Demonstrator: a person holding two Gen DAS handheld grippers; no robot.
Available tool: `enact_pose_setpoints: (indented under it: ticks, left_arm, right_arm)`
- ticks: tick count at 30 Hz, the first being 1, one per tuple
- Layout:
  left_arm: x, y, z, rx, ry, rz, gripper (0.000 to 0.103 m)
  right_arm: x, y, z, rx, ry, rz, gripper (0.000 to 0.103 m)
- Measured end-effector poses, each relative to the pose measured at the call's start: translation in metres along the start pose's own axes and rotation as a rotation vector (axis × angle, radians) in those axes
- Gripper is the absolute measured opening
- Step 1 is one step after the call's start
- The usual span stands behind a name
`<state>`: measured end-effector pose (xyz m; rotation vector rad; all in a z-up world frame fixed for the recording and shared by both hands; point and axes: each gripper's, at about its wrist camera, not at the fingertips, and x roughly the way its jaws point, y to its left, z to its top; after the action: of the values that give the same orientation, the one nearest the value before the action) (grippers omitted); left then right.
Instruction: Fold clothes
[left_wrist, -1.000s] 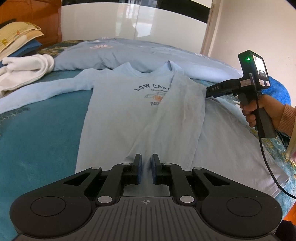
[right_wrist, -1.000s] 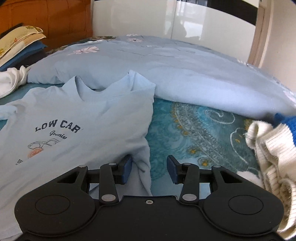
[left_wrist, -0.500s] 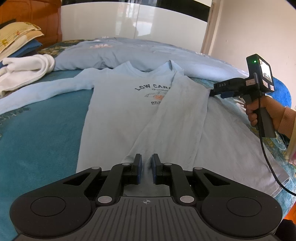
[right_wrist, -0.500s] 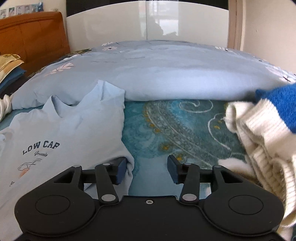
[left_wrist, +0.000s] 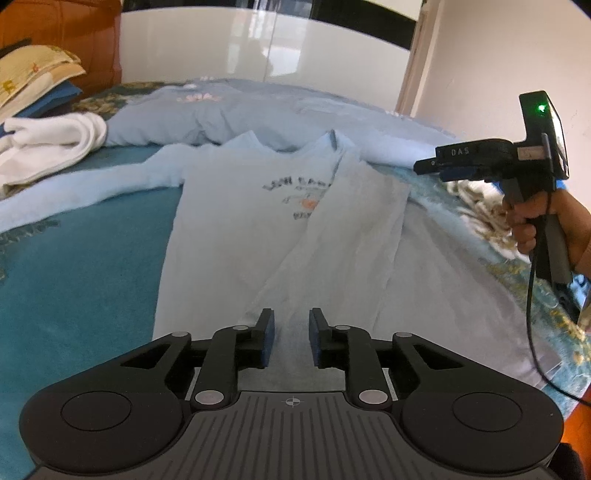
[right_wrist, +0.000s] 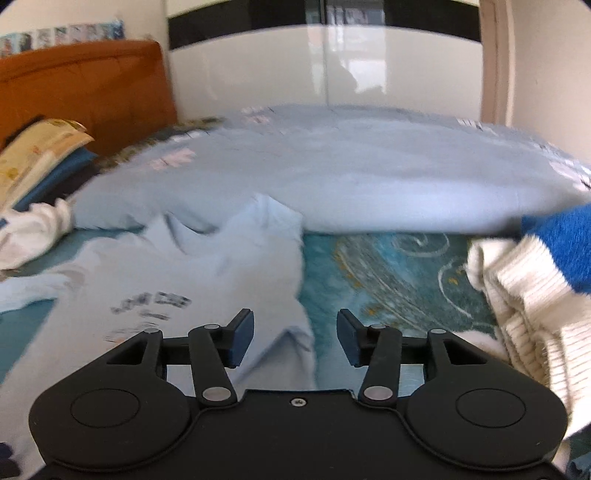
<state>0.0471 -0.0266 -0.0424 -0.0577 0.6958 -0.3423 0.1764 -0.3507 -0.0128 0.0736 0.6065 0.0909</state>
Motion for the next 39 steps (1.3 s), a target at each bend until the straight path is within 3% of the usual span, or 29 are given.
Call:
enact_pose_setpoints:
  ticks: [2,6,7,15,19,21,26,35,39]
  left_arm:
    - [-0.009,0.002,0.003,-0.006,-0.031,0.009,0.038]
    - [-0.024,0.017,0.011,-0.044,-0.099,0.065,0.055]
    - [-0.027,0.023,0.013,-0.059,-0.115,0.085,0.065]
    - [-0.044,0.078,0.026,-0.183,-0.201,0.274,0.083]
    - [-0.045,0.107,0.031,-0.25,-0.231,0.352,0.103]
    - [-0.042,0.123,0.034,-0.275,-0.24,0.401,0.103]
    - [-0.029,0.167,0.042,-0.369,-0.254,0.493,0.103]
    - [-0.018,0.252,0.041,-0.732,-0.3,0.581,0.099]
    - [-0.018,0.276,0.037,-0.865,-0.315,0.571,0.097]
  right_arm:
    - [-0.012,0.009,0.001,-0.015,-0.014,0.031,0.05]
    - [-0.028,0.028,-0.001,-0.074,-0.03,0.06,0.051]
    - [-0.031,0.032,-0.002,-0.084,-0.033,0.065,0.051]
    - [-0.044,0.057,-0.003,-0.116,-0.036,0.129,0.062]
    - [-0.042,0.071,-0.008,-0.122,-0.025,0.171,0.073]
    - [-0.04,0.08,-0.011,-0.116,-0.01,0.209,0.078]
    - [-0.034,0.105,-0.021,-0.151,0.025,0.268,0.078]
    - [-0.023,0.124,-0.033,-0.178,0.079,0.296,0.078]
    - [-0.022,0.126,-0.035,-0.186,0.086,0.299,0.078]
